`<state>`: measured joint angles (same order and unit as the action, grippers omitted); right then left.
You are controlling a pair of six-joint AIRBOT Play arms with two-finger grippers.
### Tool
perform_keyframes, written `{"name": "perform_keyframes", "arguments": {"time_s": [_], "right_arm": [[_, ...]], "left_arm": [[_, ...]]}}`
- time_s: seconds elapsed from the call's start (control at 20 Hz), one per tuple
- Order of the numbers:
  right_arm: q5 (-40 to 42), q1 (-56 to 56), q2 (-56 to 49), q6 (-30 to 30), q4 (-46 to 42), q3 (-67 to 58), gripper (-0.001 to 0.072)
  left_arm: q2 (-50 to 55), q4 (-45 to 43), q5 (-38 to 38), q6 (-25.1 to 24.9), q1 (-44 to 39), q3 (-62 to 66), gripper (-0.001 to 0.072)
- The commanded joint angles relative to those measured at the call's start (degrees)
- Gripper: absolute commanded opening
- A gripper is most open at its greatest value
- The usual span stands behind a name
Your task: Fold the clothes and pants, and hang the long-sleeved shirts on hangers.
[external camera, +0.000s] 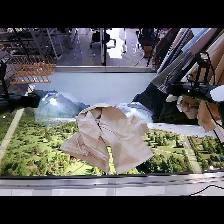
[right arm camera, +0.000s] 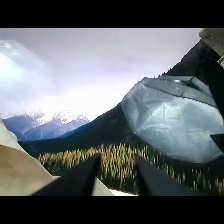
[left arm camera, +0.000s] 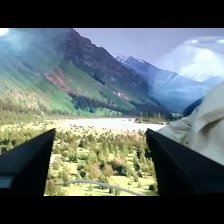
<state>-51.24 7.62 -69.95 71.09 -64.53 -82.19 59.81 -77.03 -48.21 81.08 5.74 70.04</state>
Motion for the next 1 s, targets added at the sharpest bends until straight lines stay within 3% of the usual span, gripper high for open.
{"name": "perform_keyframes", "arguments": {"time_s": [0.0,0.05,0.15,0.3,0.5,0.7,0.8,0.9,0.95], "right_arm": [[-5.7,0.0,-0.1,2.7,1.4,0.0,0.0504],[-11.0,0.0,-0.5,2.4,1.5,0.0,0.0524],[-23.0,0.0,-2.0,-4.8,5.5,1.2,0.0525],[-34.2,-0.1,-3.6,-9.4,11.7,7.9,0.0525],[-30.9,-0.1,-3.7,-11.8,9.3,19.9,0.0524],[-23.9,-0.1,-4.6,-12.8,0.2,25.9,0.0524],[-23.7,-0.1,-7.3,-13.7,-0.3,26.1,0.0521],[-23.3,-0.8,-10.5,-15.1,-0.2,26.1,0.0519],[-22.9,-1.6,-12.3,-15.4,-0.3,26.1,0.0511]], "left_arm": [[0.7,7.8,-14.0,-1.0,-0.6,-0.2,0.0676],[0.9,10.4,-20.3,-3.6,-1.8,-1.3,0.0609],[0.9,19.5,-26.0,-6.6,-6.5,-8.4,0.0596],[1.1,28.9,-17.3,-6.4,-18.1,-23.3,0.0597],[3.8,29.6,-4.9,-1.0,-26.6,-28.5,0.0597],[9.9,29.8,4.0,3.5,-26.3,-28.5,0.0596],[12.4,31.4,8.7,4.9,-26.4,-28.4,0.0513],[13.4,34.6,12.2,4.9,-26.3,-28.3,0.0382],[13.3,35.4,14.0,4.9,-26.3,-28.2,0.0273]]}}
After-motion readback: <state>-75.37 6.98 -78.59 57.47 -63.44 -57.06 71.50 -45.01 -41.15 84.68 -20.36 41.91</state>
